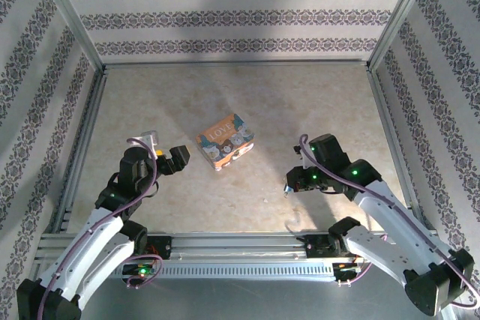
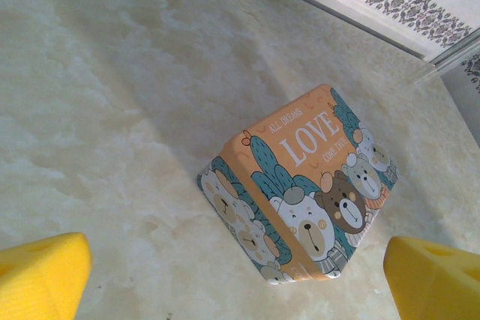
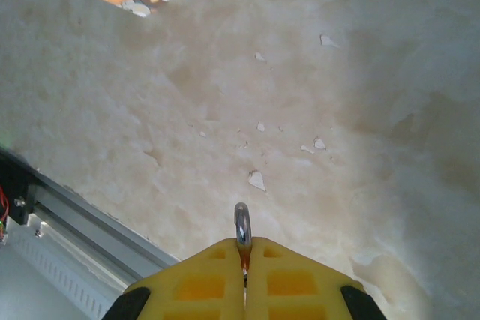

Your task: Unlock the padlock with the key

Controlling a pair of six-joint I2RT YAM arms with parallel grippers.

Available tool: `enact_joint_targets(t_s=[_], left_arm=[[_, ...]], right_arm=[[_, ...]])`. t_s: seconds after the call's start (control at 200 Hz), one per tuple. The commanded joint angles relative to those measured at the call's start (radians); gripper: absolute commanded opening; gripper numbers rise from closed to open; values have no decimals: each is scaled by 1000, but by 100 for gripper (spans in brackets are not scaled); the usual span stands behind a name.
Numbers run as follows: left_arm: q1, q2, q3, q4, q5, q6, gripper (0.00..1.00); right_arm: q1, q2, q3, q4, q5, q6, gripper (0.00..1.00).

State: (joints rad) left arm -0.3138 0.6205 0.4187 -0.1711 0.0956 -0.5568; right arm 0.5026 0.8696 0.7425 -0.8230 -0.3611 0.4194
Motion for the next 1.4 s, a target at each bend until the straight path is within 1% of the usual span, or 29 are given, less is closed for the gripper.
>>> enact_joint_targets(t_s=[0.0, 0.165, 0.42, 0.75, 1.049, 1.214, 1.394], left_arm=[[11, -19, 20, -31, -25, 18, 100], [11, -22, 22, -38, -31, 20, 100], [11, -22, 31, -47, -30, 27, 100], [10, -22, 31, -48, -30, 27, 100], [11, -22, 37, -62, -36, 35, 100], [11, -22, 43, -75, -42, 44, 100], [11, -22, 46, -80, -45, 46, 100]], right_arm=[[21, 32, -20, -2, 1, 23, 0], [50, 90, -50, 55, 2, 40, 0], [85, 199, -95, 180, -29, 66, 0], [119, 352, -101, 285, -60, 74, 0], [154, 515, -68, 392, -98, 73, 0], [160, 574, -58, 427, -122, 63, 0], [163, 606, -61, 456, -133, 61, 0]])
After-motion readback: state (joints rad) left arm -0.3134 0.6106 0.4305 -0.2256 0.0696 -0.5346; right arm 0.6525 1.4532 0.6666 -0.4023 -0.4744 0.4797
